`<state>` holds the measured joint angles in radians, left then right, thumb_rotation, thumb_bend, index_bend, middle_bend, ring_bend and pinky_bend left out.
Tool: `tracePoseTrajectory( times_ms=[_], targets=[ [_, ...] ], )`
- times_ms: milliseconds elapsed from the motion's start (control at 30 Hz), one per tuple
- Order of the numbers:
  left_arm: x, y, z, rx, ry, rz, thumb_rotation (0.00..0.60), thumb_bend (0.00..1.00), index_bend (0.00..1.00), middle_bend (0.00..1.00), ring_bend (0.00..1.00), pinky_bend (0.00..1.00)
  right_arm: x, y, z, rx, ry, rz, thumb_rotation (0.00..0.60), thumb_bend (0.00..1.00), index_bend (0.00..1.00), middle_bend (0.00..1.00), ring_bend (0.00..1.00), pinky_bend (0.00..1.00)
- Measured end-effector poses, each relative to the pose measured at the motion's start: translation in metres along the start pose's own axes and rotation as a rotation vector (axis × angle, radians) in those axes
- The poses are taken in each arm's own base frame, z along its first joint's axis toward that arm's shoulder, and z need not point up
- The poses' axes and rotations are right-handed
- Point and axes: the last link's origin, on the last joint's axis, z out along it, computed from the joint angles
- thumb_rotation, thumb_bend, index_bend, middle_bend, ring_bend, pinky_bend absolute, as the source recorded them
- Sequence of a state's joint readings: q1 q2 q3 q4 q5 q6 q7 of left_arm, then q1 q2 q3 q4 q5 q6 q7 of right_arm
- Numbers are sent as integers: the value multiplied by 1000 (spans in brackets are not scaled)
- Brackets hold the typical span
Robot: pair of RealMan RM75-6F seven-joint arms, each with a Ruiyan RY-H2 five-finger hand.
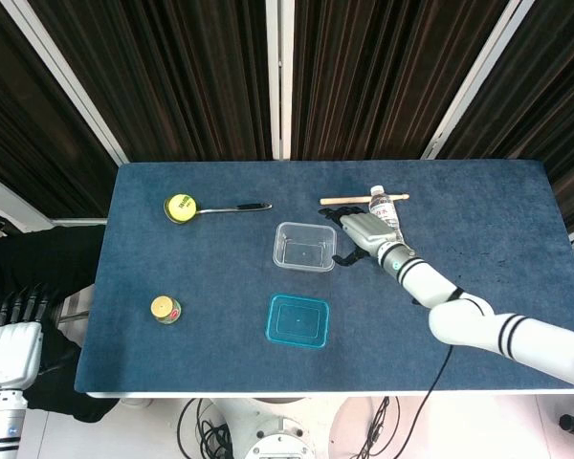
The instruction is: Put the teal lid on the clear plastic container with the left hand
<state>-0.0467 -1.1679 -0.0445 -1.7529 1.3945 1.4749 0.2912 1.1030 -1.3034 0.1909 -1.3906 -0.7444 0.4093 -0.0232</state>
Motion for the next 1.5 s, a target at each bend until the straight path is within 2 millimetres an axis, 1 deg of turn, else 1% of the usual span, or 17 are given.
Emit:
tracePoseTrajectory(
  times_ms=[100, 267, 400, 533, 967, 1100, 1233, 1367, 1433, 1500],
  targets=[
    [0, 0, 1, 1, -4, 0, 600, 0, 107, 37, 0, 0, 0, -14, 18, -11, -33, 2, 600, 258, 0, 122, 0, 0],
    [-2, -1, 0, 7, -10, -3, 600, 0, 106, 36, 0, 0, -3, -25, 39, -55, -78, -5, 600, 252, 0, 121, 0, 0],
    [-2, -3, -1, 13, -10, -10, 600, 0, 107, 36, 0, 0, -8, -29, 48, -79, -108, 31, 600, 252, 0, 120, 0, 0],
    [-2, -4, -2, 15, -5, -12, 600, 0, 107, 36, 0, 0, -13, -27, 50, -91, -131, 46, 600, 252, 0, 121, 0, 0],
    [-5, -4, 1, -4, -6, -16, 600, 0, 106, 36, 0, 0, -18, -27, 32, -57, -160, 63, 600, 251, 0, 130, 0, 0],
    [-3, -3, 1, -13, -1, -13, 600, 0, 106, 36, 0, 0, -21, -26, 27, -51, -166, 65, 600, 252, 0, 130, 0, 0],
    [-1, 0, 2, -45, 2, 2, 600, 0, 106, 36, 0, 0, -20, -24, 21, -42, -143, 63, 600, 247, 0, 126, 0, 0],
    [5, 11, 8, -122, 5, 20, 600, 0, 106, 36, 0, 0, -13, -18, 8, -18, -61, 55, 600, 230, 0, 97, 0, 0],
    [10, 23, 13, -190, 10, 28, 600, 0, 106, 36, 0, 0, -10, -14, -3, 0, -9, 48, 600, 224, 0, 91, 0, 0],
    [15, 40, 19, -278, 11, 35, 600, 0, 107, 36, 0, 0, -7, -8, -20, 26, 60, 32, 600, 222, 0, 90, 0, 0]
  ],
)
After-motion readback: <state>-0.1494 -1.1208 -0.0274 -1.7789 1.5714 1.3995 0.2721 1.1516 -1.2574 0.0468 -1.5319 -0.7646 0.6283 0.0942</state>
